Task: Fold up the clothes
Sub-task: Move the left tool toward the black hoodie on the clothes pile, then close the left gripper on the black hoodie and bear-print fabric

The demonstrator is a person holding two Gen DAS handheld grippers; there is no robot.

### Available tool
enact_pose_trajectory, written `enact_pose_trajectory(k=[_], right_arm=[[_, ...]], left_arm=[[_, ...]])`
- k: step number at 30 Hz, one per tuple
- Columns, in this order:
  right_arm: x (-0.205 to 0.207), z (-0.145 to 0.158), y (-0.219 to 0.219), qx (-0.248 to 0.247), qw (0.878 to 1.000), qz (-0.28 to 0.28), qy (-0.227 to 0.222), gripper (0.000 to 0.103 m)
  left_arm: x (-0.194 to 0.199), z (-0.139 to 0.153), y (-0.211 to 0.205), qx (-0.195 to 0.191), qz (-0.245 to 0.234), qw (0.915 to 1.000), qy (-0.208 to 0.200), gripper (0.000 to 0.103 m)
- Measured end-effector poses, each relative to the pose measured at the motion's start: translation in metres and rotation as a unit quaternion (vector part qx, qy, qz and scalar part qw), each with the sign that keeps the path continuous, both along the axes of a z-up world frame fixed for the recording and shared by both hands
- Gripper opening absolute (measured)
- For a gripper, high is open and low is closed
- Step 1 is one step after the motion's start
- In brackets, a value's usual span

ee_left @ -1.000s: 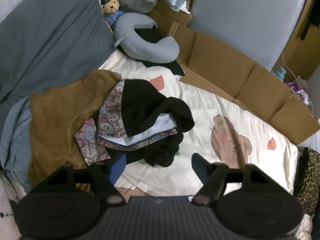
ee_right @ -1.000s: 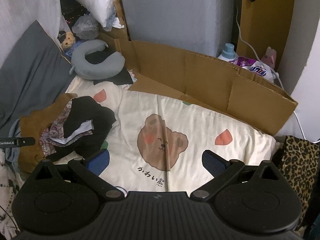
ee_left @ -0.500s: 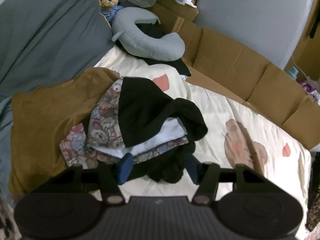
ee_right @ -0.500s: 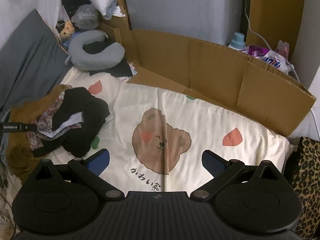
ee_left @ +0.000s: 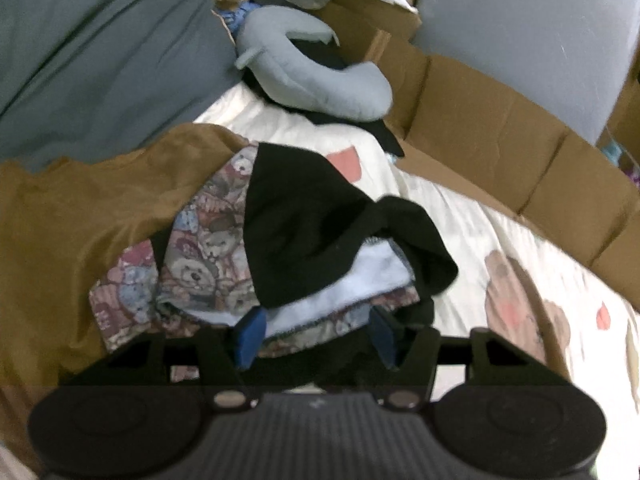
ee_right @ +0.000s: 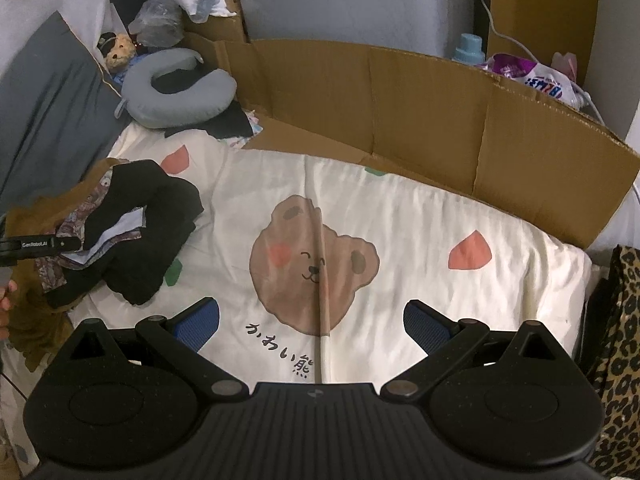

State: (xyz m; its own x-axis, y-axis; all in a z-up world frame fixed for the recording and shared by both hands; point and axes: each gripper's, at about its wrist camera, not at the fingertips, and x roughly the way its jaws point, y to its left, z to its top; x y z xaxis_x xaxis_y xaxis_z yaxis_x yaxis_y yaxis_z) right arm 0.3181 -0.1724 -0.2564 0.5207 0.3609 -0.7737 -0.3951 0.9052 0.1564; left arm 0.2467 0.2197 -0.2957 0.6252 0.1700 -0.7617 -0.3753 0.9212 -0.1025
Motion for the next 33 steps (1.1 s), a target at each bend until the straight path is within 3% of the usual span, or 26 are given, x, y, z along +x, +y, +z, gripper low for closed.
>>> enact_pose_trajectory(k=[2, 12, 23, 27, 33], right_arm=[[-0.001, -0.003, -0.001, 0.004, 1.0, -0.001, -0.001, 0.101], [-0.001, -0.013, -0.002, -0.001, 1.0, 0.001, 0.003, 0.101], [-0.002, -0.023, 0.001, -0.003, 1.0, 0.006, 0.013, 0.101], [-0.002, -0.024, 0.002, -0.002, 1.0, 0.007, 0.014, 0.101], [-0.003, -0.024, 0.004, -0.004, 1.0, 0.01, 0.013, 0.101]], left_arm=[[0.0, -0.006, 0.003, 0.0, 0.005, 1.0, -0.009, 0.06], [-0.002, -0.022, 0.02, 0.086, 0.002, 0.996, 0.023, 0.06], [-0.008, 0.002, 0.022, 0.132, -0.042, 0.9904, 0.006, 0.066], [0.002, -0.012, 0.023, 0.166, -0.076, 0.9826, 0.03, 0.067], [0.009, -0.048, 0.02, 0.213, -0.134, 0.9642, 0.082, 0.067]])
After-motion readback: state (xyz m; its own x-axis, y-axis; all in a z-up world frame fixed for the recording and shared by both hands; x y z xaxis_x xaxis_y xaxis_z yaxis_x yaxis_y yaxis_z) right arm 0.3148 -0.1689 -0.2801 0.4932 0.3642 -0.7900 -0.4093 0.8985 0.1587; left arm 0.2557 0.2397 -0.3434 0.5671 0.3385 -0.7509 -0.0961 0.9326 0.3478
